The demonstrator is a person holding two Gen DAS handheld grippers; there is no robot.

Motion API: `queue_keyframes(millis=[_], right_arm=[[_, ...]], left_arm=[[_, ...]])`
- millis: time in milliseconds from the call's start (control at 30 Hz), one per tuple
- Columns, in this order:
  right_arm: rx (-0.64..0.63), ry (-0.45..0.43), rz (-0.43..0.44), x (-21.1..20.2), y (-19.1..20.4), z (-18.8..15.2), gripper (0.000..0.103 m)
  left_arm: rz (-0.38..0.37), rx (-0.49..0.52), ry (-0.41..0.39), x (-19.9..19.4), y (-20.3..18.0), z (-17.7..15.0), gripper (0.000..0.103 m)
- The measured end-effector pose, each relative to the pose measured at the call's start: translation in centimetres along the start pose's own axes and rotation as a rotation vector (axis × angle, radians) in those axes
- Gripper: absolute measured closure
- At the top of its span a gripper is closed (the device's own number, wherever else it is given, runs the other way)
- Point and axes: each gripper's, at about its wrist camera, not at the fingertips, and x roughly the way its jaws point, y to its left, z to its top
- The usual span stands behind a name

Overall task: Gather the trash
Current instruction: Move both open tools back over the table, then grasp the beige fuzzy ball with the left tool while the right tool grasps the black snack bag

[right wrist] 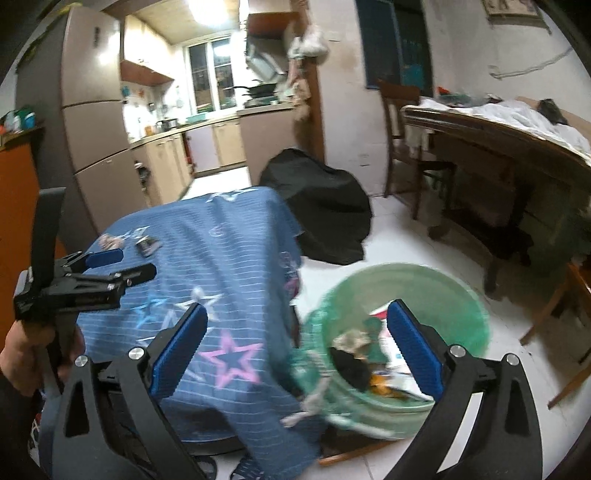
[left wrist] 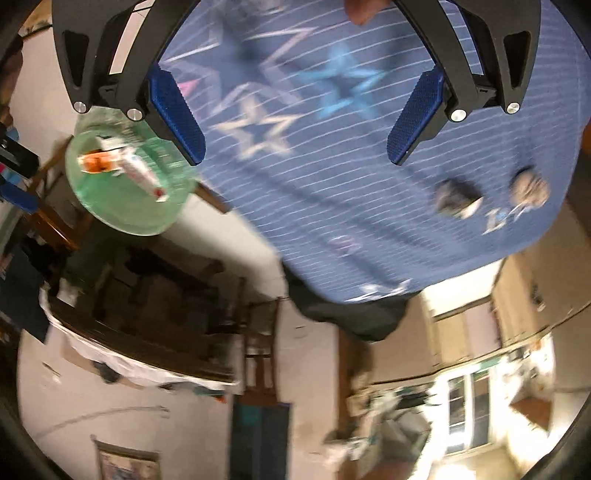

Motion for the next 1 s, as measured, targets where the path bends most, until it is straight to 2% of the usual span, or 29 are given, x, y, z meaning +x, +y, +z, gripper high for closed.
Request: queue_keyframes(millis=[167,433,633,833,1000], right_arm=[[-0.035,0.027,0.071,1.8,3.8,-0.7,0.008],[-0.098,0.045,0.137,3.1,9.1,-0.8,0.008],[-0.149,0.053,0.19,4.5,12.3,0.1,0.008],[-0.202,0.072,0.245,7.2,15.6,1.0,0.007],[-0.234,0.106,0.276,9.9,17.7,1.6,0.007]], left_arm=[[0.078,-0.072,0.021,-1.5,6.3,-2.0,0.005],[0.165,-0.149,0.021,-4.0,13.6,-4.7,0.005],[0.241,-0.23,0.022,-5.1,20.5,-4.8,0.005],[0.221,-0.31,0.084,-2.4,27.8,-3.1,0.005],[0.214,-0.254,0.143,2.2,29.5,-1.4,0.005]])
